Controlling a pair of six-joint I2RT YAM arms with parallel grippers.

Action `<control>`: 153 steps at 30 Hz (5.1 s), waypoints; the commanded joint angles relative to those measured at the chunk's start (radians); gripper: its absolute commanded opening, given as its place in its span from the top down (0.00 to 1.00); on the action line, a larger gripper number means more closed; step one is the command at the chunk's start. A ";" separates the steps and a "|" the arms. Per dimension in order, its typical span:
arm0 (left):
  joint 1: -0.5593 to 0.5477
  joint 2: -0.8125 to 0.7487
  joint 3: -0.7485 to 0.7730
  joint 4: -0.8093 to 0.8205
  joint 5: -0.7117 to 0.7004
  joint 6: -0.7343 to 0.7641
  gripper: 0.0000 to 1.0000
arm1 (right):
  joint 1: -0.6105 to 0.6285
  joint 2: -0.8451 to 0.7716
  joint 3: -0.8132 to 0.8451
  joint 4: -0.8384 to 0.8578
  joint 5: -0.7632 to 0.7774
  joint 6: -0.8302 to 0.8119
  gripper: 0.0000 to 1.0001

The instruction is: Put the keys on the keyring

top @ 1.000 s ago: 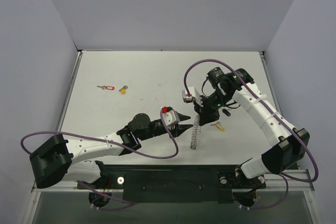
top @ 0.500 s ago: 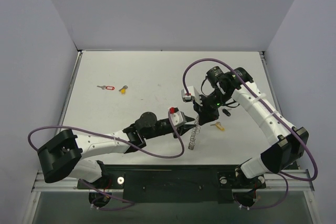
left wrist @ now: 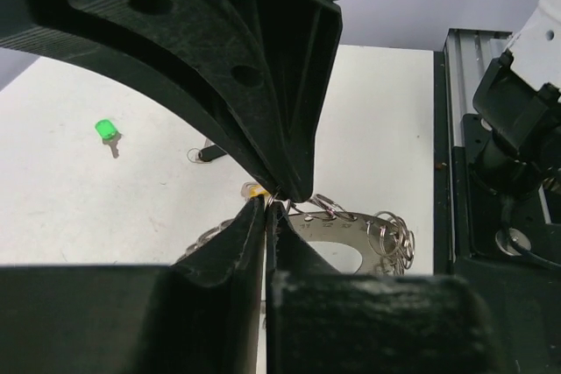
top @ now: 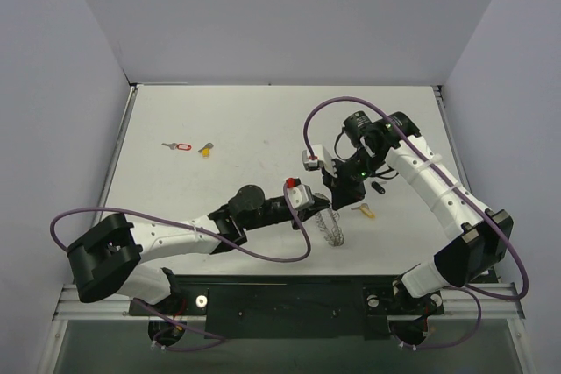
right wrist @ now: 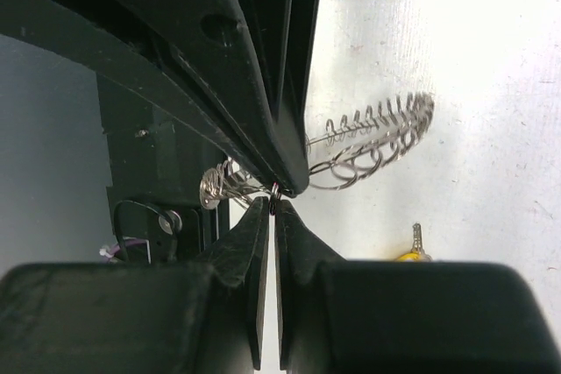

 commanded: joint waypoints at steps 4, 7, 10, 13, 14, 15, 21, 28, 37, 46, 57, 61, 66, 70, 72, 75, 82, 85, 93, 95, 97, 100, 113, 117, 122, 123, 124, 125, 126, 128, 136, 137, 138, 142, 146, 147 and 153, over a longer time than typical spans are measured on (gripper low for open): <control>-0.006 0.002 0.049 0.023 0.036 0.002 1.00 | 0.012 -0.004 0.022 -0.048 -0.025 0.004 1.00; -0.006 -0.023 0.006 0.078 0.010 -0.017 1.00 | 0.005 -0.015 0.019 -0.040 -0.046 0.007 0.83; -0.003 -0.050 -0.088 0.201 -0.003 -0.052 1.00 | -0.032 -0.039 0.017 -0.040 -0.115 -0.007 0.60; -0.003 -0.079 -0.149 0.330 0.004 -0.087 1.00 | -0.093 -0.073 -0.012 -0.039 -0.169 -0.086 0.53; -0.001 -0.084 -0.174 0.347 0.004 -0.093 1.00 | -0.107 -0.093 -0.026 -0.040 -0.199 -0.152 0.52; 0.000 -0.090 -0.181 0.380 0.004 -0.107 1.00 | -0.136 -0.104 -0.047 -0.040 -0.226 -0.198 0.51; 0.025 -0.086 -0.240 0.556 0.012 -0.198 1.00 | -0.163 -0.119 -0.121 -0.042 -0.332 -0.501 0.51; 0.046 -0.057 -0.243 0.660 0.026 -0.296 1.00 | -0.143 -0.061 -0.095 -0.158 -0.408 -0.645 0.60; 0.051 0.026 -0.243 0.815 0.036 -0.416 1.00 | -0.132 -0.055 -0.086 -0.184 -0.459 -0.645 0.75; 0.052 0.045 -0.223 0.824 0.043 -0.428 1.00 | -0.124 -0.009 -0.096 -0.194 -0.454 -0.650 0.79; 0.052 0.045 -0.218 0.827 0.041 -0.431 1.00 | -0.117 0.028 -0.104 -0.195 -0.462 -0.656 0.79; 0.052 0.043 -0.214 0.827 0.033 -0.428 1.00 | -0.111 0.037 -0.112 -0.197 -0.459 -0.662 0.79; 0.051 0.036 -0.215 0.827 0.020 -0.423 1.00 | -0.100 0.045 -0.115 -0.200 -0.457 -0.665 0.82; 0.051 0.031 -0.215 0.829 0.004 -0.422 1.00 | -0.088 0.048 -0.118 -0.198 -0.453 -0.665 0.84; 0.049 0.031 -0.218 0.832 -0.006 -0.422 1.00 | -0.086 0.051 -0.116 -0.198 -0.450 -0.665 0.86; 0.051 0.028 -0.221 0.835 -0.019 -0.420 1.00 | -0.086 0.057 -0.116 -0.198 -0.447 -0.665 0.87; 0.051 0.028 -0.220 0.849 -0.020 -0.426 1.00 | -0.083 0.069 -0.119 -0.200 -0.445 -0.666 0.87; 0.051 0.023 -0.220 0.853 -0.020 -0.428 1.00 | -0.083 0.071 -0.121 -0.198 -0.442 -0.668 0.86; 0.051 0.017 -0.225 0.855 -0.030 -0.422 1.00 | -0.085 0.076 -0.121 -0.198 -0.441 -0.668 0.83; 0.051 0.019 -0.226 0.856 -0.031 -0.423 1.00 | -0.083 0.076 -0.122 -0.197 -0.441 -0.666 0.84; 0.049 0.017 -0.226 0.858 -0.033 -0.422 1.00 | -0.083 0.080 -0.121 -0.198 -0.442 -0.665 0.86; 0.049 0.019 -0.225 0.859 -0.034 -0.420 1.00 | -0.078 0.085 -0.119 -0.197 -0.441 -0.663 0.89; 0.051 0.019 -0.225 0.862 -0.034 -0.422 1.00 | -0.075 0.099 -0.116 -0.198 -0.430 -0.657 0.93; 0.051 0.019 -0.229 0.862 -0.039 -0.417 1.00 | -0.075 0.100 -0.112 -0.200 -0.419 -0.647 1.00; 0.051 0.011 -0.238 0.840 -0.045 -0.406 1.00 | -0.069 0.092 -0.093 -0.200 -0.393 -0.608 1.00; 0.052 0.003 -0.238 0.801 -0.046 -0.399 1.00 | -0.068 0.088 -0.087 -0.201 -0.375 -0.581 1.00; 0.052 -0.006 -0.240 0.778 -0.048 -0.393 1.00 | -0.066 0.086 -0.075 -0.198 -0.366 -0.564 1.00; 0.052 -0.027 -0.240 0.719 -0.045 -0.377 1.00 | -0.066 0.085 -0.069 -0.197 -0.346 -0.521 1.00; 0.054 -0.036 -0.238 0.689 -0.034 -0.367 0.93 | -0.062 0.080 -0.055 -0.186 -0.333 -0.486 1.00; 0.054 -0.082 -0.237 0.587 -0.028 -0.337 0.74 | -0.045 0.065 -0.046 -0.139 -0.277 -0.360 1.00; 0.052 -0.337 -0.217 0.066 -0.062 -0.120 0.55 | 0.020 0.000 -0.008 0.010 0.055 0.071 1.00; 0.051 -0.348 -0.196 0.024 -0.059 -0.097 0.55 | 0.024 0.009 0.029 -0.025 0.094 0.074 1.00; 0.049 -0.357 -0.186 -0.048 -0.056 -0.063 0.55 | 0.029 0.017 0.051 -0.039 0.113 0.085 1.00; 0.026 -0.345 -0.125 -0.156 -0.065 0.031 0.55 | 0.055 0.094 0.183 -0.187 0.203 0.088 1.00; 0.003 -0.278 -0.088 -0.127 -0.117 0.083 0.55 | 0.081 0.126 0.232 -0.224 0.271 0.145 1.00; 0.000 -0.265 -0.073 -0.121 -0.126 0.094 0.56 | 0.098 0.134 0.235 -0.227 0.286 0.153 1.00; -0.006 -0.170 -0.004 -0.076 -0.132 0.170 0.57 | 0.116 0.142 0.237 -0.235 0.308 0.171 1.00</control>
